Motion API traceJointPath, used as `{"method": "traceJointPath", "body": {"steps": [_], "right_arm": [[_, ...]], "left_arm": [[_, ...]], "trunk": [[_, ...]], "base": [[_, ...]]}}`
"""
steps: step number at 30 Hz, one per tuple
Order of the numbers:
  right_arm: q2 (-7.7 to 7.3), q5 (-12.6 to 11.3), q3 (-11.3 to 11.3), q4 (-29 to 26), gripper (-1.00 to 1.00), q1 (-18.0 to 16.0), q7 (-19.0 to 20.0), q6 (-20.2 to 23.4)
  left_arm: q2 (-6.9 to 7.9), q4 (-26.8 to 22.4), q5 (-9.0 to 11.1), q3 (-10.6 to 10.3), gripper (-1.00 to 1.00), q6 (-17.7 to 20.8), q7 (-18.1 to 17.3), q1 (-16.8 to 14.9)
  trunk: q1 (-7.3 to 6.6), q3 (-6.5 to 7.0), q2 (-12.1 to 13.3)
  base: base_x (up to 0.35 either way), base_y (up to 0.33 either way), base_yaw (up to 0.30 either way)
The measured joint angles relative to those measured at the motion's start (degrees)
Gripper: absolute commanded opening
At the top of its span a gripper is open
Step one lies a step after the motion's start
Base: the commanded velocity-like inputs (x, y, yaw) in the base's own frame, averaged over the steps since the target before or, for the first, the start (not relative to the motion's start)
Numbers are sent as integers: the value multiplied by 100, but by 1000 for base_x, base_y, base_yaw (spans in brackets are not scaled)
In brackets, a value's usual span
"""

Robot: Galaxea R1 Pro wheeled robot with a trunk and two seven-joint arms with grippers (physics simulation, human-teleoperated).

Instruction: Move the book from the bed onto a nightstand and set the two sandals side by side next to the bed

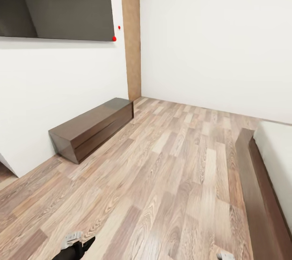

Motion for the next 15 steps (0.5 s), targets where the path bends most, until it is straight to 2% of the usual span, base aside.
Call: {"method": "traceJointPath", "body": {"steps": [10,15], "right_arm": [[1,1,0,0,100,-3,0,-2],[1,1,0,0,100,-5,-1,-1]], "left_arm": [[0,0,1,1,100,1,0,0],[0,-3,1,0,100,1,-1,0]], "trunk": [[0,0,0],[0,0,0]], "base": [[332,1,-10],[332,63,0]]}}
